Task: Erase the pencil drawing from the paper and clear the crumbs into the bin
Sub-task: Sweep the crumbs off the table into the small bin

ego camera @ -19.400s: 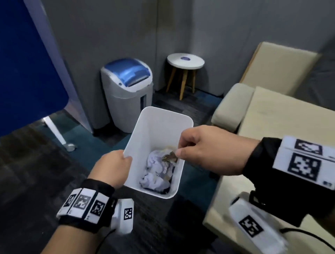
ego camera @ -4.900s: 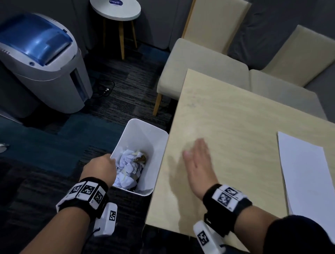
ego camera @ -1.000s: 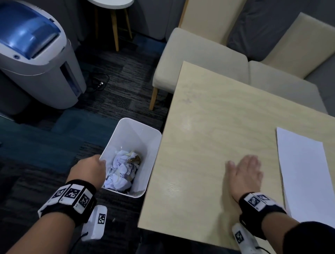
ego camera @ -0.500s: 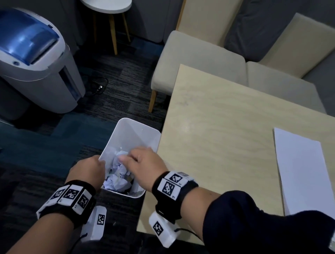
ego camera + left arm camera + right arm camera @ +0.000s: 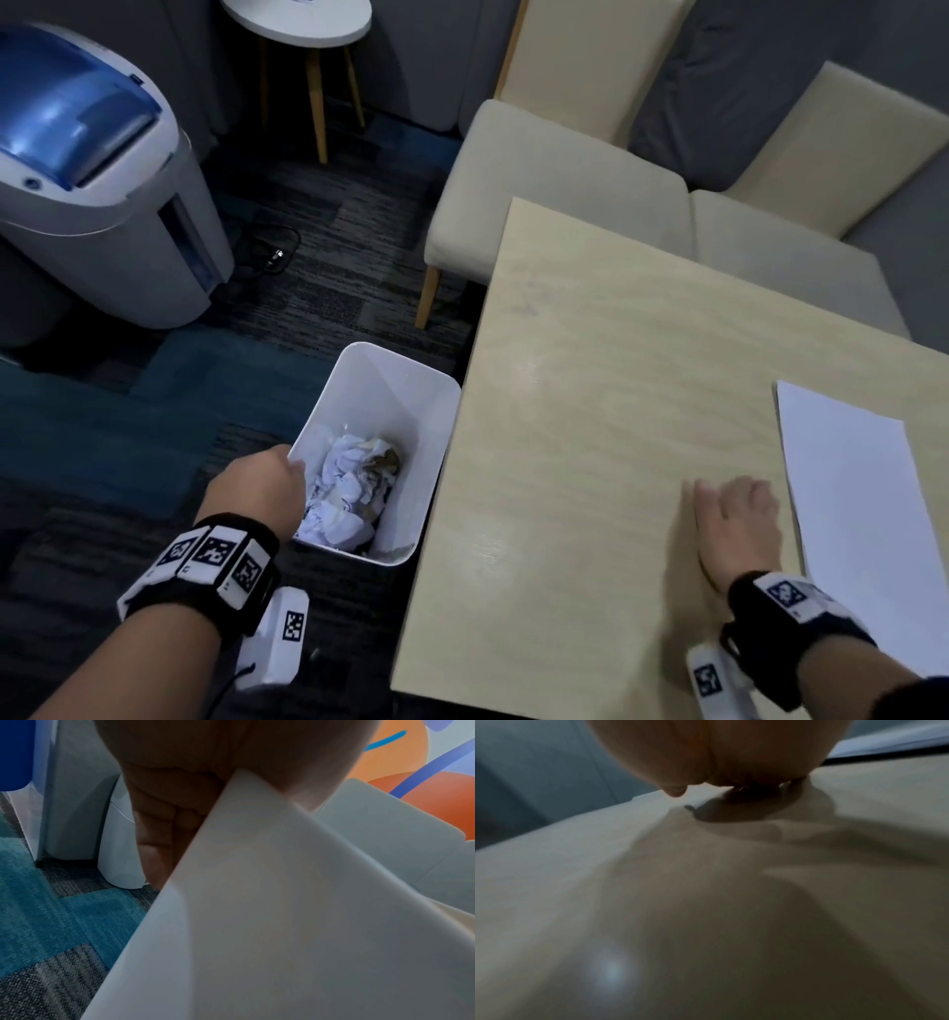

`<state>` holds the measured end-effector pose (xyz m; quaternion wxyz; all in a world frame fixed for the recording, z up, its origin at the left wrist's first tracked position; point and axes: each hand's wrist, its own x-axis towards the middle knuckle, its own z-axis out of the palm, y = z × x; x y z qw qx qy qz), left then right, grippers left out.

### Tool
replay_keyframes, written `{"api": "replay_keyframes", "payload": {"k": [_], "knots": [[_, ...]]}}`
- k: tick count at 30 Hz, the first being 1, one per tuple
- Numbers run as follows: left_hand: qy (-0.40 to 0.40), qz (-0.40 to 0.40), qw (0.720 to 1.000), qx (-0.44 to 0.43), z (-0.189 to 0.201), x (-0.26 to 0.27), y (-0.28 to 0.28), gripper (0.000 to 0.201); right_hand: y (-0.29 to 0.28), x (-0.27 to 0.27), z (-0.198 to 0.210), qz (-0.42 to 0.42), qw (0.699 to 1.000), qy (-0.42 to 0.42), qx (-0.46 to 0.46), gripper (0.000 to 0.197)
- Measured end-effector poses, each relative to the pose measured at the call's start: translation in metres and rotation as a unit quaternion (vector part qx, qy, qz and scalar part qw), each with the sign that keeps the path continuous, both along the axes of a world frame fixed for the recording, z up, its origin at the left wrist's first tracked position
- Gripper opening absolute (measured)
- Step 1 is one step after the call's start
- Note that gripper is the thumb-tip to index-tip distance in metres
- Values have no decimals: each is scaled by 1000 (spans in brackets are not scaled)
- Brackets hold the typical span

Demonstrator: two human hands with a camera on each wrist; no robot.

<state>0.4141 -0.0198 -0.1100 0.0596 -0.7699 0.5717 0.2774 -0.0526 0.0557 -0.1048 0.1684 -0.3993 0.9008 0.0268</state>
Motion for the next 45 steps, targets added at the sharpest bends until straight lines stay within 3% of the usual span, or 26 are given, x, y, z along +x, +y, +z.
{"api": "replay_keyframes", "payload": {"k": [4,10,13,16,18,19,21,23,27,31,34,37,39,41,45], "knots": [[1,4,1000,-9,1,1,-2,31,-51,22,4,-4,1000,11,12,80],[5,14,1000,-5,-2,1,-3,29,-112,112,10,173,984,5,48,78],[8,19,1000,-3,-4,0,-3,27,-107,195,19,320,945,-37,53,77],[13,19,1000,1,-6,0,-4,26,-90,268,31,441,879,-159,88,78],[6,4,1000,-1,-8,3,-3,26,-84,299,40,433,847,-284,117,63],[3,0,1000,-2,-8,5,-1,26,-81,309,43,414,846,-319,104,53],[8,11,1000,-4,-11,10,2,26,-78,320,46,411,866,-283,38,38],[13,30,999,-6,-14,16,6,27,-74,322,46,407,878,-251,13,35],[22,54,998,-15,-18,25,20,26,-68,318,38,383,878,-288,13,11],[30,67,997,-7,-20,30,34,26,-61,316,43,394,875,-280,37,35],[31,70,997,-3,-21,30,43,27,-57,317,46,376,867,-325,38,13],[29,66,997,-3,-24,29,52,28,-52,321,50,374,870,-319,44,18],[34,71,997,-6,-28,31,57,27,-47,324,53,411,853,-317,60,23],[43,79,996,-10,-31,32,61,27,-39,326,54,436,831,-332,97,41],[49,84,995,-17,-35,32,69,27,-29,325,47,437,836,-321,81,40]]}}
